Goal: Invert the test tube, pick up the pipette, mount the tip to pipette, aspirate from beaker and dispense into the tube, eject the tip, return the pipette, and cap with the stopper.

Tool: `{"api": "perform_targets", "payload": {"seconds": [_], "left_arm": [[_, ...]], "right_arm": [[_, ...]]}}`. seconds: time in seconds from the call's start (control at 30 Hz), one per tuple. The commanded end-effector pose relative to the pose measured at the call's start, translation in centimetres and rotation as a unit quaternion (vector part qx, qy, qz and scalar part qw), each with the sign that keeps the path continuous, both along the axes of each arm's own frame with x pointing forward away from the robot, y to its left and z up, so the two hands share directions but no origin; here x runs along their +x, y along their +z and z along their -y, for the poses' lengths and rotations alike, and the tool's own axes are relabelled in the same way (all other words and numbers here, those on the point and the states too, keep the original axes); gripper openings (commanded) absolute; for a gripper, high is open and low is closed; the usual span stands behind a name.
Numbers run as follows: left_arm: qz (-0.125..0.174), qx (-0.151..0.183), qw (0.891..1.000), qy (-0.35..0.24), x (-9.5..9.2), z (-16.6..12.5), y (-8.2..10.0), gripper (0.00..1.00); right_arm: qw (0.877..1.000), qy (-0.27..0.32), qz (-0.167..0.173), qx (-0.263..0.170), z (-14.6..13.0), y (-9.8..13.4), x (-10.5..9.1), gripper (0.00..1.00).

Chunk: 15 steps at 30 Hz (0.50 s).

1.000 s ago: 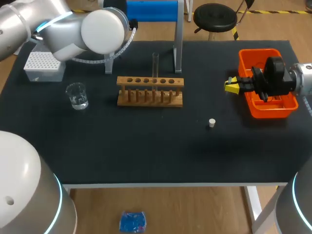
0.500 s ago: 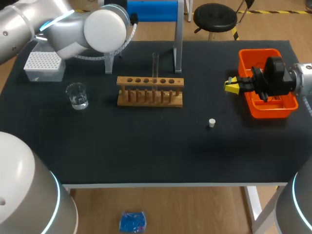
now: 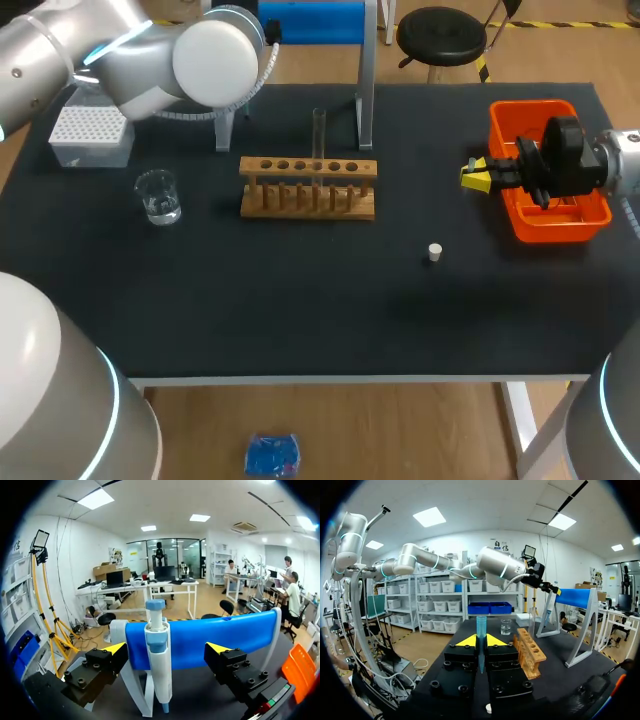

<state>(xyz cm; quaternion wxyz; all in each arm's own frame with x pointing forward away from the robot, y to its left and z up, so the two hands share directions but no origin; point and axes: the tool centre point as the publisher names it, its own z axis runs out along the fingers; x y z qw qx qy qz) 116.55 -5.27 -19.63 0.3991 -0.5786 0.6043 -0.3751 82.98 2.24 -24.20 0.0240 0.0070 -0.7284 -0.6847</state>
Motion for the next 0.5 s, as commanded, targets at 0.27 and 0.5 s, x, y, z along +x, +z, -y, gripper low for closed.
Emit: {"api": "perform_targets", "payload": {"seconds": [0.27, 0.5], "left_arm": [[0.003, -0.008, 1.0, 0.001, 1.33, 0.21, -0.62, 1.0], [0.003, -0.01, 1.0, 0.0, 1.58, 0.27, -0.8, 1.0]], "right_arm": [[1.0, -0.001, 0.001, 0.0, -0.02, 0.0, -0.09, 0.0], [1.0, -0.001, 0.001, 0.0, -0.02, 0.0, -0.09, 0.0]]}}
